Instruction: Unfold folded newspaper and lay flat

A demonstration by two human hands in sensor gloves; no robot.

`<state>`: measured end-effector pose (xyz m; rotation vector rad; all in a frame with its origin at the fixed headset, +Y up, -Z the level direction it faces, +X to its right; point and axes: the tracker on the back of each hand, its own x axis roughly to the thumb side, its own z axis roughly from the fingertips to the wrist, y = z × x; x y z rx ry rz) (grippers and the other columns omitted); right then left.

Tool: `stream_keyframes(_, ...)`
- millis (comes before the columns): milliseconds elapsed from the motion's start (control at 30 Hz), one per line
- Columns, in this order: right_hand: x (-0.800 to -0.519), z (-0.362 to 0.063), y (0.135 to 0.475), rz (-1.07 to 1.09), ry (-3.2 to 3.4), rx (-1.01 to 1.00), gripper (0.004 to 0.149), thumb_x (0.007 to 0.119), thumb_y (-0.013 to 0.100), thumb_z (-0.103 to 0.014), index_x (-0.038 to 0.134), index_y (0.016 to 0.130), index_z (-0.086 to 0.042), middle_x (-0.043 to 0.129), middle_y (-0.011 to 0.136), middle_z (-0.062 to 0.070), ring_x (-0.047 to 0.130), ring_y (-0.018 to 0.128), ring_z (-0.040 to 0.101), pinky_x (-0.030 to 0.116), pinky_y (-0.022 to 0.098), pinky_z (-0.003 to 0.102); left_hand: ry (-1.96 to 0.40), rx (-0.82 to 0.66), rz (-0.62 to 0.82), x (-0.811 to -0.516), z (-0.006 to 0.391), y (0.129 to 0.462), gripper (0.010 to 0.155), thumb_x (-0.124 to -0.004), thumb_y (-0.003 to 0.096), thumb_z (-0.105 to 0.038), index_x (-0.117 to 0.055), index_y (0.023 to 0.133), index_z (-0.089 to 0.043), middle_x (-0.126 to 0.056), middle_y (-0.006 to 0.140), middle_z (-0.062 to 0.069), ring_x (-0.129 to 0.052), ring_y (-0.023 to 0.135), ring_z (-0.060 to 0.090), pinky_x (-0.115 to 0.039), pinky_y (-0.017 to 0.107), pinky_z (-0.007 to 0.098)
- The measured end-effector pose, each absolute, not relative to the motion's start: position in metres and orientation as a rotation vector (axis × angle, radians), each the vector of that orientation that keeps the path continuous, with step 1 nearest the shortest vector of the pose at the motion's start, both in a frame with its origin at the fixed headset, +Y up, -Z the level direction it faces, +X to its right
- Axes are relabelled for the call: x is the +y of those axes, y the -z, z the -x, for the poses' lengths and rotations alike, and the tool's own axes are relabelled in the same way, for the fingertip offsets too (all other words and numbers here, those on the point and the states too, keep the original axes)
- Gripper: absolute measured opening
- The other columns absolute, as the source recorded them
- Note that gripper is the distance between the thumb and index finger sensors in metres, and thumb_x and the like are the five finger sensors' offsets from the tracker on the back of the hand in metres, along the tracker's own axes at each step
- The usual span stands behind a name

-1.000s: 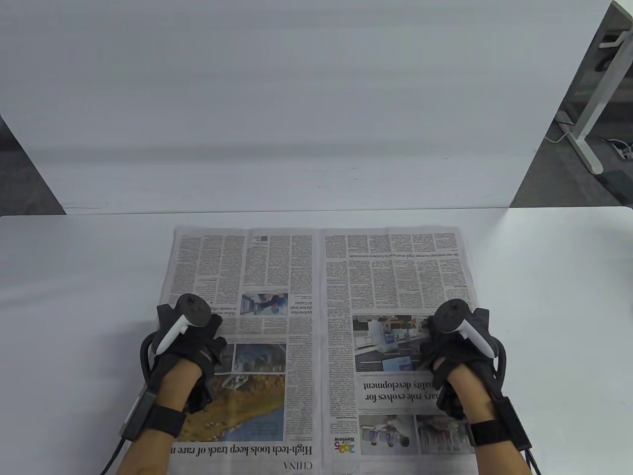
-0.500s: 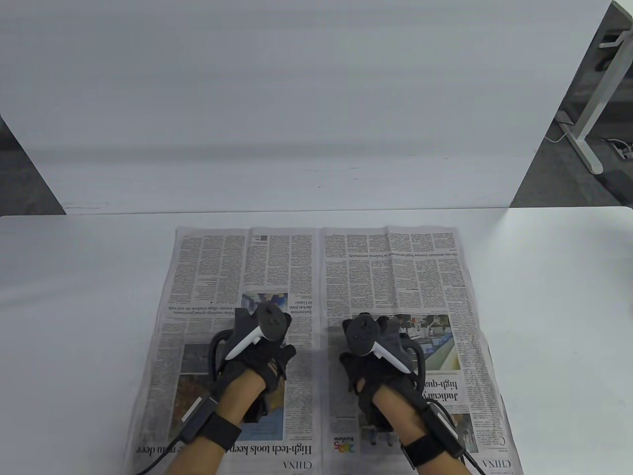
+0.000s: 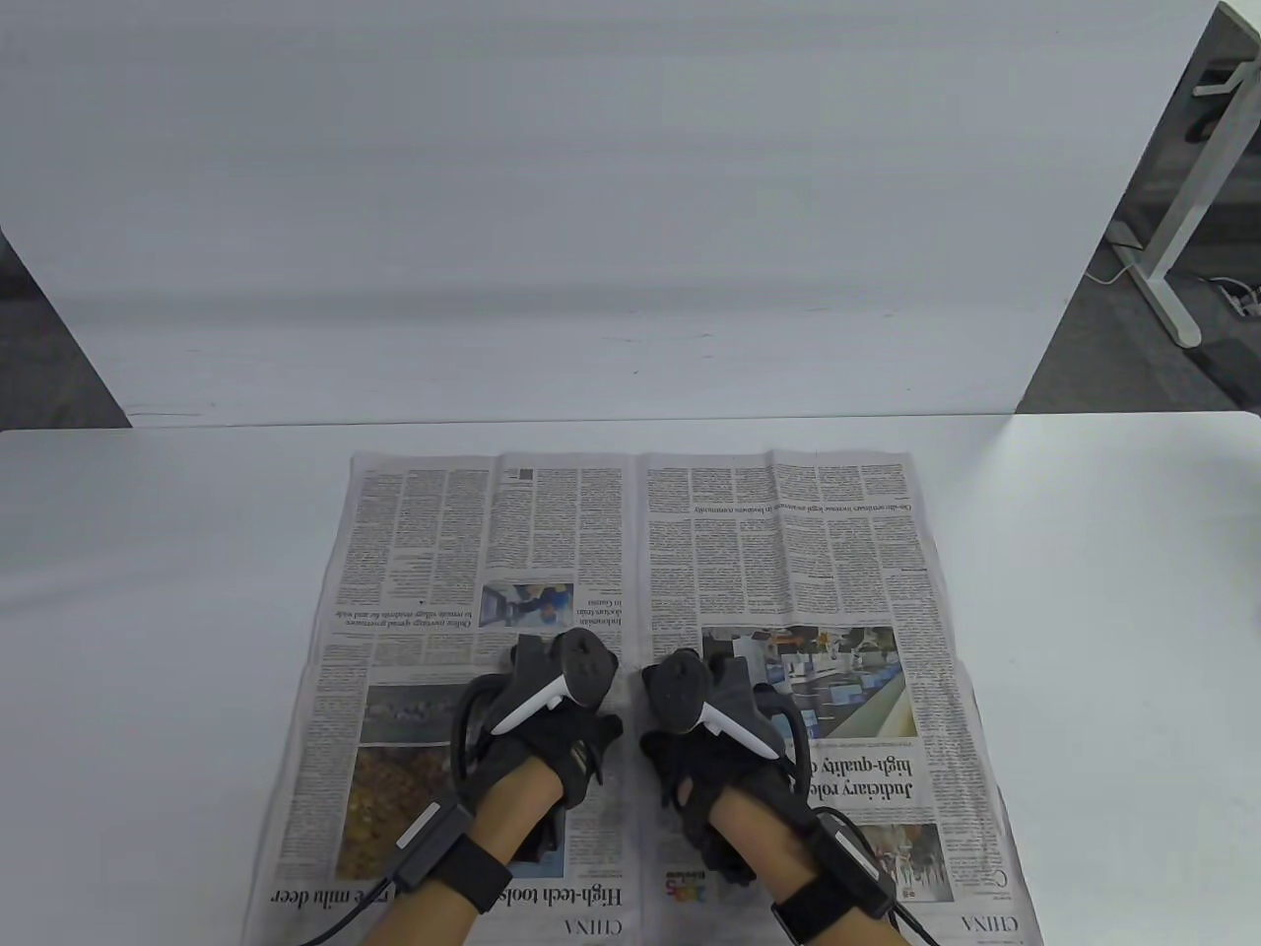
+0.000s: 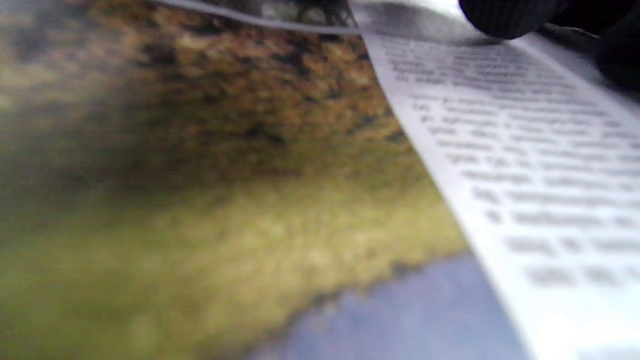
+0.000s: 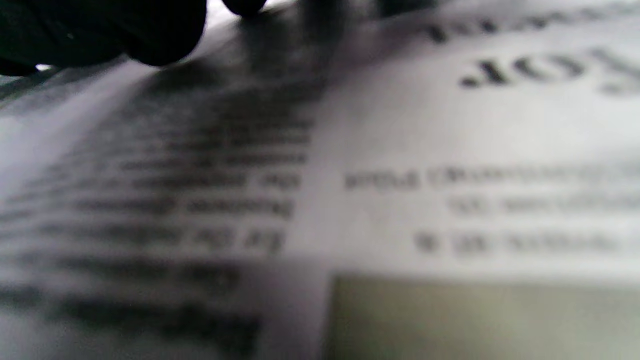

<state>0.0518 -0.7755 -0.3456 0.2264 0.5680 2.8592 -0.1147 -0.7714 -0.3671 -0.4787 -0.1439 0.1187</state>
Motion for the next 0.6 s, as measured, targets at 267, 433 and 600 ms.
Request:
stream_keyframes(267, -0.777, -0.054, 0.346, -0.224, -2.853, 0.561, 0.070, 0.069, 0.047, -0.049, 0.035, 0.105, -0.030, 0.020, 0.115, 0.011, 0.014, 0.102, 0.049, 0.026, 0.061, 0.078, -0.127, -0.150, 0.496, -0.777, 0.120, 0.368, 0.071, -0.064, 0.0465, -0.053, -0.023, 0.104, -0.042, -0.005, 0.113, 0.004, -0.004, 0.102, 0.049, -0.020, 0.069, 0.074)
stream_keyframes(433, -0.777, -0.057, 0.346, -0.209, -2.851, 0.575, 0.071, 0.068, 0.047, -0.051, 0.034, 0.105, -0.031, 0.018, 0.115, 0.010, 0.013, 0.101, 0.049, 0.026, 0.061, 0.078, -0.139, -0.142, 0.494, -0.778, 0.126, 0.369, 0.071, -0.064, 0.0462, -0.054, -0.023, 0.104, -0.043, -0.004, 0.112, 0.003, -0.002, 0.102, 0.048, -0.018, 0.069, 0.074)
stream_keyframes(600, -0.777, -0.061, 0.347, -0.192, -2.844, 0.579, 0.071, 0.068, 0.047, -0.051, 0.033, 0.105, -0.031, 0.018, 0.115, 0.009, 0.012, 0.101, 0.048, 0.025, 0.061, 0.078, -0.149, -0.130, 0.490, -0.778, 0.131, 0.371, 0.071, -0.064, 0.0460, -0.054, -0.023, 0.104, -0.043, -0.005, 0.112, 0.003, -0.002, 0.101, 0.048, -0.018, 0.069, 0.074)
